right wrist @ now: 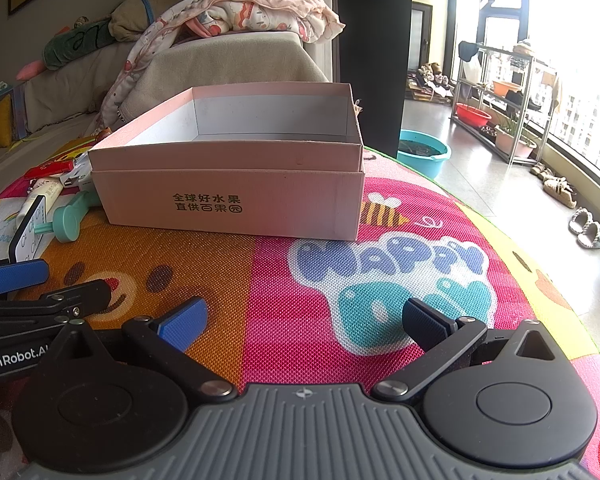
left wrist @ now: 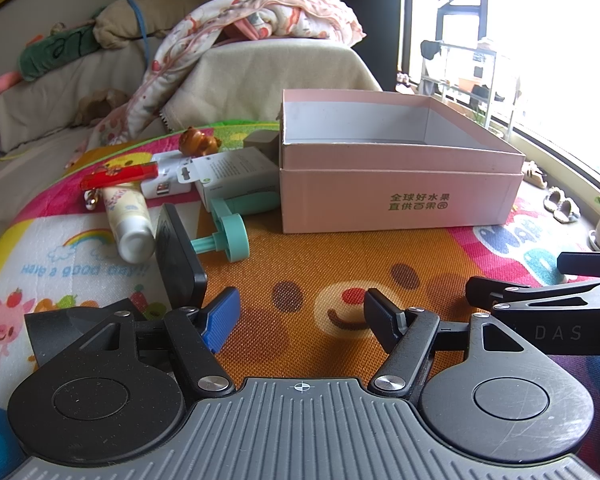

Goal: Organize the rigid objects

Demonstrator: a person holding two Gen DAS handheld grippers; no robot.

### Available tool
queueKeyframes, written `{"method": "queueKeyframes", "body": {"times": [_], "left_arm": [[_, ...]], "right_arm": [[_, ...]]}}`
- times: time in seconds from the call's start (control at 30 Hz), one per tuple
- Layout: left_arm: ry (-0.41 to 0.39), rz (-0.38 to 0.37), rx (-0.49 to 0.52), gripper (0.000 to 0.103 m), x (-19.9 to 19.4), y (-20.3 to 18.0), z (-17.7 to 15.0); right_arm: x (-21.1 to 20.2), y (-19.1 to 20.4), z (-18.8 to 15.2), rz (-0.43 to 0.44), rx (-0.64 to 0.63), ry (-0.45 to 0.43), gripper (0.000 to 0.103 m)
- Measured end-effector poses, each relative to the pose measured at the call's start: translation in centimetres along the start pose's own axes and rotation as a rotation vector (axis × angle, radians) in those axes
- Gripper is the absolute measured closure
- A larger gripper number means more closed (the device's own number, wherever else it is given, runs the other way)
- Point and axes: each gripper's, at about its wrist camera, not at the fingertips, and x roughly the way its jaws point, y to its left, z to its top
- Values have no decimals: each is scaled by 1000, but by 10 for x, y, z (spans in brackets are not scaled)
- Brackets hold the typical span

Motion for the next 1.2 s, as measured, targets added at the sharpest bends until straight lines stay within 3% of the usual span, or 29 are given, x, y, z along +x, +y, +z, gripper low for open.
{"method": "queueKeyframes", "body": {"times": [1.0, 1.2], "left_arm": [[0, 5, 6, 29, 0, 0, 0], [-6, -26, -9, 30, -4, 2, 1]], "right_arm": [[0, 0, 0, 0, 0, 1, 0], [-1, -2, 0, 8, 7, 2, 0]]}}
